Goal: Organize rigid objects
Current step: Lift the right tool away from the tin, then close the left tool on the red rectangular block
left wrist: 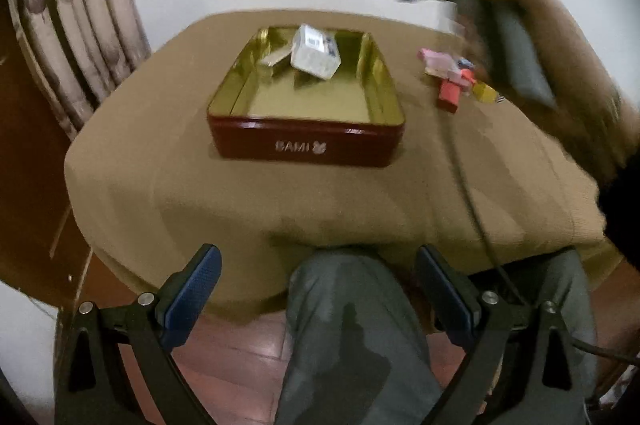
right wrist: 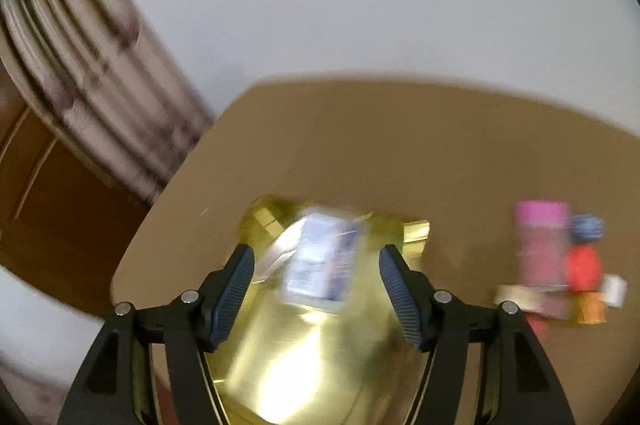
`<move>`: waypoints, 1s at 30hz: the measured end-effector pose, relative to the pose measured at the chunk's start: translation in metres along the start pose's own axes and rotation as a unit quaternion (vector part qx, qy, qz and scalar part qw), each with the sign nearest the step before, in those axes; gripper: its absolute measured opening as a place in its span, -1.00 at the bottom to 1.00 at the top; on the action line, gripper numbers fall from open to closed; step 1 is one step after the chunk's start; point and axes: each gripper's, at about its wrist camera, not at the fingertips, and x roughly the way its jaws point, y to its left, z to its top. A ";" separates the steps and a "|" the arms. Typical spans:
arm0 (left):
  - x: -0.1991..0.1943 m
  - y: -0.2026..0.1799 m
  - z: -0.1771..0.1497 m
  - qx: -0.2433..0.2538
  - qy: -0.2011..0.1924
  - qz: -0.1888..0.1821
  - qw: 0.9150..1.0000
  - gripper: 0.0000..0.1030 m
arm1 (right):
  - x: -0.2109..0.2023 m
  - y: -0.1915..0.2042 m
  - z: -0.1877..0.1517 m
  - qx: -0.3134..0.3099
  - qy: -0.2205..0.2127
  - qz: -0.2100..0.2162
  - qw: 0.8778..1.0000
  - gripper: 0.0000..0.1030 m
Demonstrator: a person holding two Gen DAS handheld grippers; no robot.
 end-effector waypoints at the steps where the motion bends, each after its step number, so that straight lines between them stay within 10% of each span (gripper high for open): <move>1: -0.002 -0.002 0.000 0.003 -0.004 -0.001 1.000 0.86 | -0.018 -0.017 -0.006 0.000 -0.031 -0.017 0.999 0.30; 4: -0.005 -0.015 0.002 0.025 -0.013 -0.011 1.000 0.86 | -0.066 -0.092 -0.029 0.000 -0.093 -0.116 0.989 0.50; 12: -0.005 -0.084 0.045 0.102 -0.055 -0.042 0.992 0.86 | -0.095 -0.239 -0.084 0.027 -0.062 -0.251 0.966 0.50; 20: 0.065 -0.154 0.122 0.149 -0.067 -0.033 0.986 0.84 | -0.086 -0.304 -0.117 0.106 -0.051 -0.218 0.969 0.50; 30: 0.150 -0.173 0.160 0.158 0.010 -0.041 0.987 0.77 | -0.087 -0.315 -0.133 0.138 -0.061 -0.147 0.978 0.50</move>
